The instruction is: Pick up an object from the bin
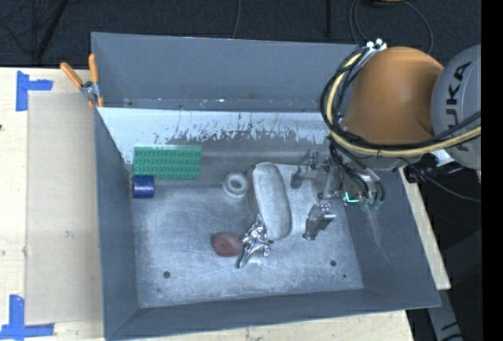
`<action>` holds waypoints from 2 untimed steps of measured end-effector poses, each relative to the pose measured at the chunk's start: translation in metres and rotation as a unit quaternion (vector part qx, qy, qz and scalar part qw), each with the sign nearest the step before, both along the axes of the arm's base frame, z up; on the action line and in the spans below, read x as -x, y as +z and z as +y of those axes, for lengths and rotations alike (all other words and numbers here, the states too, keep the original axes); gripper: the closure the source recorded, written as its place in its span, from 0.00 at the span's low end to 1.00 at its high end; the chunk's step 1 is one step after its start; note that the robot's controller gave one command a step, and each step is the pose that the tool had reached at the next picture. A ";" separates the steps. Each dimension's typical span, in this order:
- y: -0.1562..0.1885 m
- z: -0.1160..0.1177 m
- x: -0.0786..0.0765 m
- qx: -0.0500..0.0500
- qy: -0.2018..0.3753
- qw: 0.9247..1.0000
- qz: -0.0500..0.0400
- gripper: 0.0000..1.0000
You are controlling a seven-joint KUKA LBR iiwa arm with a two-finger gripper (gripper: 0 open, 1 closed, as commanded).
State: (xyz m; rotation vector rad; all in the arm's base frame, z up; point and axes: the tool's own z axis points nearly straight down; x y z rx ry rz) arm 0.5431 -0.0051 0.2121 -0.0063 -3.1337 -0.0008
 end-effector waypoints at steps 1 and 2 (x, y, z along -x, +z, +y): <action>-0.135 0.034 0.025 -0.001 0.067 0.998 0.001 0.00; -0.131 0.033 0.023 0.000 0.066 0.998 -0.003 1.00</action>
Offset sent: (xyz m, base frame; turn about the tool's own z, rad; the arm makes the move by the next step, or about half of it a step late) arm -0.0227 0.0324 -0.1296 -0.1352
